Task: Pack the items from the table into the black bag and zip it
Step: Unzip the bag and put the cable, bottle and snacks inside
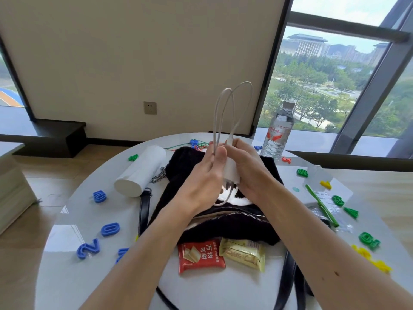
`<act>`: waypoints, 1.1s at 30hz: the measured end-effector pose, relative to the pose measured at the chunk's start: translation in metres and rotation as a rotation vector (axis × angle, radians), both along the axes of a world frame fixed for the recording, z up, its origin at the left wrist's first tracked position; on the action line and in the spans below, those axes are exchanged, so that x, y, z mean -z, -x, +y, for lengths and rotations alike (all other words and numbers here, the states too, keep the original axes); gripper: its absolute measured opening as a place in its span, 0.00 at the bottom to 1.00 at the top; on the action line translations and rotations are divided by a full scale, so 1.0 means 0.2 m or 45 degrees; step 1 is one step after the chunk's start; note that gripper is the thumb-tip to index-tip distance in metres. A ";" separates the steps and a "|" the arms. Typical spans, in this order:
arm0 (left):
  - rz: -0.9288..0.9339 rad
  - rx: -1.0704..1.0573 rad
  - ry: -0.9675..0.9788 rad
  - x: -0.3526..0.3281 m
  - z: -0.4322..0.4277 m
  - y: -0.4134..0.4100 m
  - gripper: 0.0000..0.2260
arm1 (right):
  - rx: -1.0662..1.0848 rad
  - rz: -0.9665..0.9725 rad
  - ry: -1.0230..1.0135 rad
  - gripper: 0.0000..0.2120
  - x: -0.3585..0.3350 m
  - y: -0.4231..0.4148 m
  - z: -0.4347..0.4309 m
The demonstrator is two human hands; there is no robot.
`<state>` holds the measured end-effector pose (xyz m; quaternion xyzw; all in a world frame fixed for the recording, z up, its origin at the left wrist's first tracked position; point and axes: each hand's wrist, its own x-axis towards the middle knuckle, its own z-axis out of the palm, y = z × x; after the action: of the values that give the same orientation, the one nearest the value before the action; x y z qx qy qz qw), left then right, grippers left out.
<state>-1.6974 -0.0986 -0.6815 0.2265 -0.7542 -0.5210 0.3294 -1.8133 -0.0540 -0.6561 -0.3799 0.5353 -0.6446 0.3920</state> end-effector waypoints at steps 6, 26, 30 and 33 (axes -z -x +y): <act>-0.077 0.225 0.202 -0.04 -0.04 -0.07 0.33 | -0.185 -0.086 0.118 0.15 -0.02 -0.04 0.07; -0.265 0.074 0.494 -0.12 0.11 -0.03 0.24 | 0.543 -0.121 0.021 0.06 -0.01 -0.12 0.07; -0.558 0.173 0.506 -0.16 0.03 -0.14 0.21 | 0.647 -0.128 0.049 0.05 -0.08 0.05 0.14; -0.873 0.106 0.650 -0.13 -0.05 -0.22 0.07 | 0.523 -0.015 0.002 0.06 -0.13 0.16 0.22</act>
<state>-1.6536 -0.1087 -0.6559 0.2672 -0.9332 -0.2250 0.0837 -1.8444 -0.0100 -0.6294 -0.2590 0.5987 -0.7137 0.2552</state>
